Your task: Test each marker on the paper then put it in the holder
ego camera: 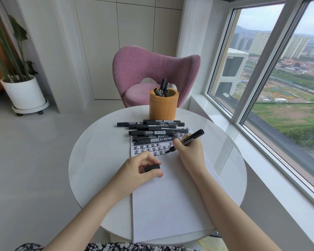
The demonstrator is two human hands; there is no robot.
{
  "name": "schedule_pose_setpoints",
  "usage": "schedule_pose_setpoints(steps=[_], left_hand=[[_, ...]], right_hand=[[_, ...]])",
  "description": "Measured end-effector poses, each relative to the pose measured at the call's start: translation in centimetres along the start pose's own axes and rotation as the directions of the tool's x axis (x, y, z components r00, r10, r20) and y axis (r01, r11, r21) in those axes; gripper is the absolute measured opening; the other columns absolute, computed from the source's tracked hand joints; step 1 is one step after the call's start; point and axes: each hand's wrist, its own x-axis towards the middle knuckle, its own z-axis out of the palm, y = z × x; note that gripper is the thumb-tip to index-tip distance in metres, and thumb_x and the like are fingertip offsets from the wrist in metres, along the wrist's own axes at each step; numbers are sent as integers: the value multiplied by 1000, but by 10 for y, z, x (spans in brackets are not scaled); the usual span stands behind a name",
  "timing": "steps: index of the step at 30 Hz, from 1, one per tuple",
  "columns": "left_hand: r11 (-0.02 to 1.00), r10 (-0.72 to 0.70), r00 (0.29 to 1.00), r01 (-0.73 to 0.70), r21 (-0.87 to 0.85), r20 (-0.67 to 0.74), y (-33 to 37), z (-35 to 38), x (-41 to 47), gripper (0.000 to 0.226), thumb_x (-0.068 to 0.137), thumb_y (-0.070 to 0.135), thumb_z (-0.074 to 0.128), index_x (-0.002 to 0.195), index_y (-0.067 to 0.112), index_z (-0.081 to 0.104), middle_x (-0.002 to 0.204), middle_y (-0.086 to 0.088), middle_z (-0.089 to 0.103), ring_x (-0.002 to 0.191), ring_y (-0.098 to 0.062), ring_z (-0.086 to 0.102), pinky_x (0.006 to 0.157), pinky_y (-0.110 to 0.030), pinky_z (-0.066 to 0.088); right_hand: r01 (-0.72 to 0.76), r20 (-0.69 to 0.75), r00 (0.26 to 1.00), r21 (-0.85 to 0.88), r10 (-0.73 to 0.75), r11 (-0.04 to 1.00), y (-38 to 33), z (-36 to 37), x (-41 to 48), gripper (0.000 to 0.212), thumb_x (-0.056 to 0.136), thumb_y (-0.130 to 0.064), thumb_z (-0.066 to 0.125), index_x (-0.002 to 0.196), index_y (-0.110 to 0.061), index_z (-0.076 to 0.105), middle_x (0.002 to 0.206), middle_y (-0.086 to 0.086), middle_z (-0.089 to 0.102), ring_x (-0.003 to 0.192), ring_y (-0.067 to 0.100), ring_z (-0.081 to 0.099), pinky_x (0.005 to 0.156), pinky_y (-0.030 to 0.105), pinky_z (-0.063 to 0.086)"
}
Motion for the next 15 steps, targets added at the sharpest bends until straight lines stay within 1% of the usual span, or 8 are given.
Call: schedule_pose_setpoints(steps=[2, 5, 7, 8, 11, 15], left_hand=[[1000, 0, 1000, 0, 1, -1, 0, 0, 0, 15, 80, 16, 72, 87, 19, 60, 84, 0, 75, 94, -22, 66, 76, -29, 41], [1000, -4, 1000, 4, 6, -5, 0, 0, 0, 15, 80, 16, 73, 87, 18, 60, 84, 0, 75, 94, -21, 66, 74, -24, 41], [1000, -7, 1000, 7, 4, -7, 0, 0, 0, 15, 79, 16, 73, 87, 18, 60, 85, 0, 74, 94, -20, 67, 73, -21, 42], [1000, -8, 1000, 8, 3, -7, 1, 0, 0, 15, 79, 16, 73, 87, 18, 60, 86, -1, 74, 94, -20, 67, 75, -23, 43], [1000, -7, 1000, 7, 0, -10, 2, 0, 0, 15, 79, 14, 73, 87, 17, 60, 85, -1, 75, 93, -19, 68, 86, -37, 48], [1000, -3, 1000, 3, 15, -15, 1, 0, 0, 15, 80, 14, 73, 88, 16, 60, 85, 0, 75, 93, -20, 67, 88, -43, 47]], right_hand=[[5, 0, 1000, 4, -5, 1000, 0, 0, 0, 33, 84, -10, 59, 62, -13, 34, 56, 0, 30, 55, 10, 26, 49, 27, 19], [6, -7, 1000, 18, -5, 1000, -1, 0, 0, 40, 84, -8, 59, 59, -17, 29, 51, -8, 26, 51, 8, 22, 46, 23, 17], [7, -13, 1000, 23, -7, 1000, -1, 0, 1, 42, 84, -7, 59, 58, -19, 27, 49, -9, 25, 50, 7, 21, 45, 22, 17], [7, -11, 1000, 24, -7, 1000, -1, 0, 0, 42, 84, -7, 59, 58, -18, 28, 50, -8, 25, 50, 7, 21, 46, 23, 17], [6, 6, 1000, 14, -6, 1000, -1, 0, -1, 36, 83, -9, 58, 59, -14, 32, 53, -2, 29, 53, 9, 24, 48, 25, 19], [13, 15, 1000, 3, -14, 1000, -2, 0, -1, 35, 83, -7, 57, 59, -14, 33, 54, -2, 31, 53, 9, 25, 48, 24, 20]])
